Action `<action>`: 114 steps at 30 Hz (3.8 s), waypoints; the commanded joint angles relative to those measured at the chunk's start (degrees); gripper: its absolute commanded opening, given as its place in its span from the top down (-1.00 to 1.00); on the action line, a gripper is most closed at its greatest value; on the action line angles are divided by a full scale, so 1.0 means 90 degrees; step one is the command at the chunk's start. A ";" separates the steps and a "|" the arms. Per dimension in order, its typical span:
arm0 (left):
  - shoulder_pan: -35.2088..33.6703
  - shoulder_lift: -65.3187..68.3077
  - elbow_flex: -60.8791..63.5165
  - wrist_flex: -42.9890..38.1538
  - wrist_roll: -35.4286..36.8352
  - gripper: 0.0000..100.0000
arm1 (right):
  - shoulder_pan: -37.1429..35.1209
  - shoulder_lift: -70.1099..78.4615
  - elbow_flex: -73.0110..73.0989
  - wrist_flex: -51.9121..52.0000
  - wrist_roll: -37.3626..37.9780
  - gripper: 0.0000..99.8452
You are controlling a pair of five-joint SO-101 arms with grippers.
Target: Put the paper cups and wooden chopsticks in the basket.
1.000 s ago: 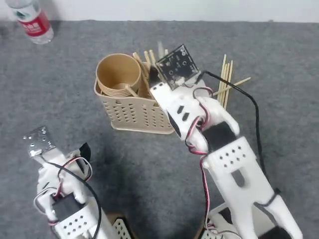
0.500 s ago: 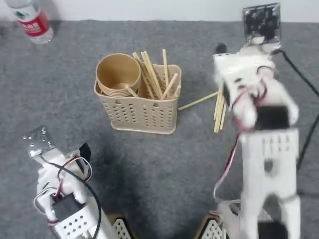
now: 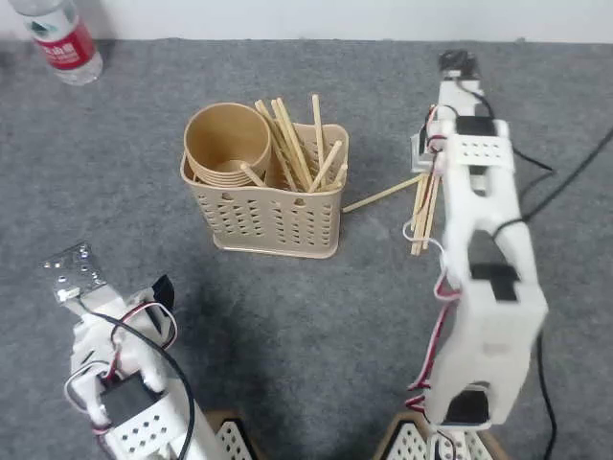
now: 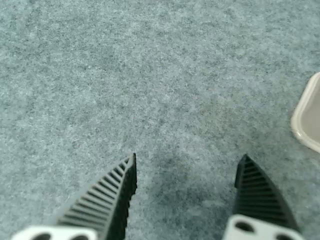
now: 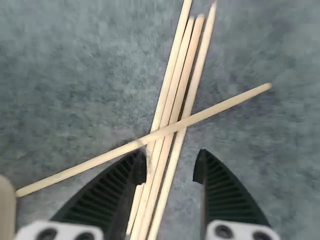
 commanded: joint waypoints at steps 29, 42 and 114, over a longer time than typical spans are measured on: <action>0.0029 -0.0127 -0.0044 0.0000 -0.0039 0.40 | -0.0171 0.4508 -0.8107 0.4332 0.1006 0.99; 0.0029 -0.0127 -0.0044 -0.0010 -0.0039 0.40 | 0.0747 0.4469 -0.6672 0.4459 0.2295 0.99; 0.0039 -0.0127 -0.0044 -0.0010 -0.0039 0.40 | 0.0650 -0.0796 0.2364 -0.0796 0.3243 0.61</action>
